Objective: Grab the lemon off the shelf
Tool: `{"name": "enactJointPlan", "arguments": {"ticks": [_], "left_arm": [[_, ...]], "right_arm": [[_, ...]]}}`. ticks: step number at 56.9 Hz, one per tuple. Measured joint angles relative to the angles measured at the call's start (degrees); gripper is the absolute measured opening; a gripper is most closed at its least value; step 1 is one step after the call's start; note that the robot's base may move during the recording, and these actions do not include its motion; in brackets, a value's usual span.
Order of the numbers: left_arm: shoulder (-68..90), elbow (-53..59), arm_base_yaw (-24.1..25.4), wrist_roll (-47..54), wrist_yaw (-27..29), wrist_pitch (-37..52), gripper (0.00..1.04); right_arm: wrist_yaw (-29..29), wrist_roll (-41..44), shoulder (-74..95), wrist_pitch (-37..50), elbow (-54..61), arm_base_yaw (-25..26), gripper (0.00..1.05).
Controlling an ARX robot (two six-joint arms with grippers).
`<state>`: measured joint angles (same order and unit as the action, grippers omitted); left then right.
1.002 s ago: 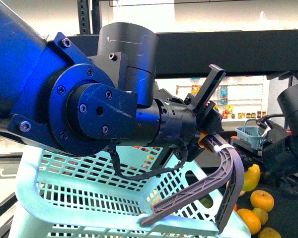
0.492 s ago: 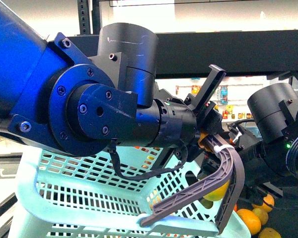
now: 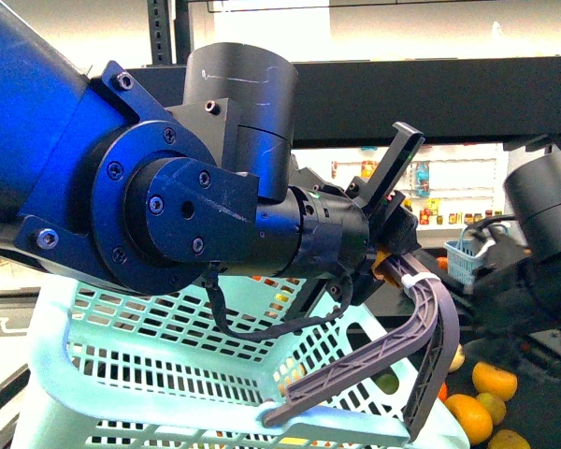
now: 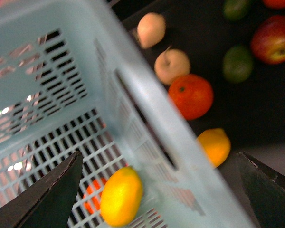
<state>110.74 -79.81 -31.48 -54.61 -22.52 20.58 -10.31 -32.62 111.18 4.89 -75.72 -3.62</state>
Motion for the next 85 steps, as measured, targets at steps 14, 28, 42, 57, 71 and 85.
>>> {"name": "enactJointPlan", "arguments": {"ticks": [14,28,42,57,71,85], "left_arm": [[0.0,0.0,0.0,0.0,0.0,0.0,0.09],[0.0,0.0,0.0,-0.1,-0.2,0.0,0.09],[0.0,0.0,0.1,0.0,0.0,0.0,0.09],[0.0,0.0,0.0,0.0,0.0,0.0,0.08],[0.0,0.0,0.0,0.0,0.0,0.0,0.08],[0.1,0.0,0.2,1.3,0.7,0.0,0.08]], "right_arm": [[3.6,5.3,-0.1,3.6,1.4,13.2,0.97],[3.5,18.4,7.5,7.9,10.6,15.7,0.97],[3.1,29.6,16.0,13.3,15.7,11.0,0.97],[1.7,33.7,20.8,15.3,13.9,2.3,0.97],[2.8,32.2,26.2,15.5,7.4,-3.2,0.97],[5.3,26.0,31.1,10.8,-1.1,-6.1,0.97]]}}
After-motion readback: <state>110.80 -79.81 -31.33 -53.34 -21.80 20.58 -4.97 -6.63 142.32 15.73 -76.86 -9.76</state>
